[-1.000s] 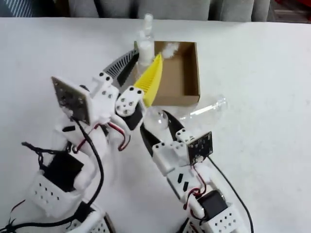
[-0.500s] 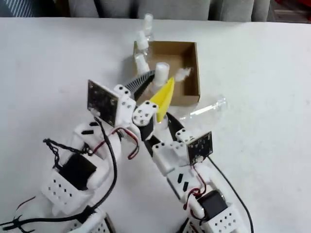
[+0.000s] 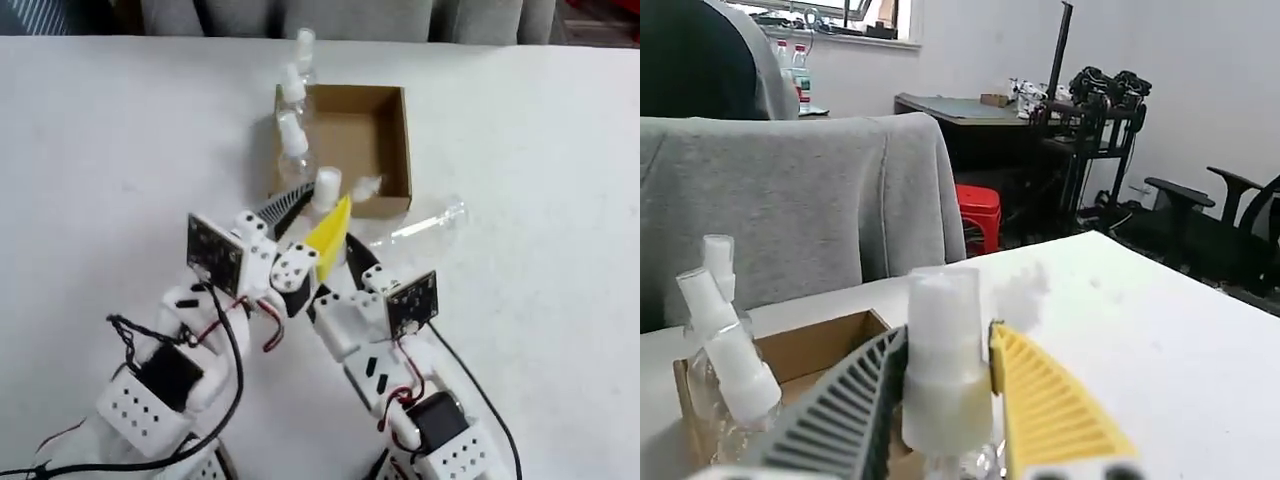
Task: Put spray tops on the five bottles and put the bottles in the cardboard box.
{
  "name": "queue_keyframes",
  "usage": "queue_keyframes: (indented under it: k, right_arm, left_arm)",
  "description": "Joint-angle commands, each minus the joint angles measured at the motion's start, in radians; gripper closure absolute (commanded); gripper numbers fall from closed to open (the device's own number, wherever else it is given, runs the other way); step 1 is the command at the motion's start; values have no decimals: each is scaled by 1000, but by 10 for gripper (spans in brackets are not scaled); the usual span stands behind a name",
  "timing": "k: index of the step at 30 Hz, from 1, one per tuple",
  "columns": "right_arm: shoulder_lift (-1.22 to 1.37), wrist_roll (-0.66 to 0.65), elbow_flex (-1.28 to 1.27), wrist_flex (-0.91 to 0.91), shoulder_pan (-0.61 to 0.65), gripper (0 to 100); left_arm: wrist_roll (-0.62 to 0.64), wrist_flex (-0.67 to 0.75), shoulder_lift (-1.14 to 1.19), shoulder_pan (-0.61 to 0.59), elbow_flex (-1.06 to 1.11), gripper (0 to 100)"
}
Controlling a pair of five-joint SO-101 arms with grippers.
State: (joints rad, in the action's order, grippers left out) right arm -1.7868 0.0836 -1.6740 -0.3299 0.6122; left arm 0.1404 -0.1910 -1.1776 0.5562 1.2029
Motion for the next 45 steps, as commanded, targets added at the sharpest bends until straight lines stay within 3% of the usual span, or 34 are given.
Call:
queue_keyframes:
  k: [1,14,21,31,40,45]
  right_arm:
    - [-12,-11,-15,-2,10,984]
    - [-12,-11,-15,-4,8,984]
    - [-12,-11,-15,-4,8,984]
    - [-12,-11,-15,-4,8,984]
    - [-12,-11,-15,-4,8,984]
    - [-12,-11,-15,-2,7,984]
  left_arm:
    - [-12,54,-33,5,21,978]
    - [-12,29,-91,12,55,969]
    - [-12,-51,-226,5,130,786]
    - [-12,-77,-344,-15,129,776]
    - [-12,-425,-671,-53,123,778]
    - [-12,-615,-641,-127,87,778]
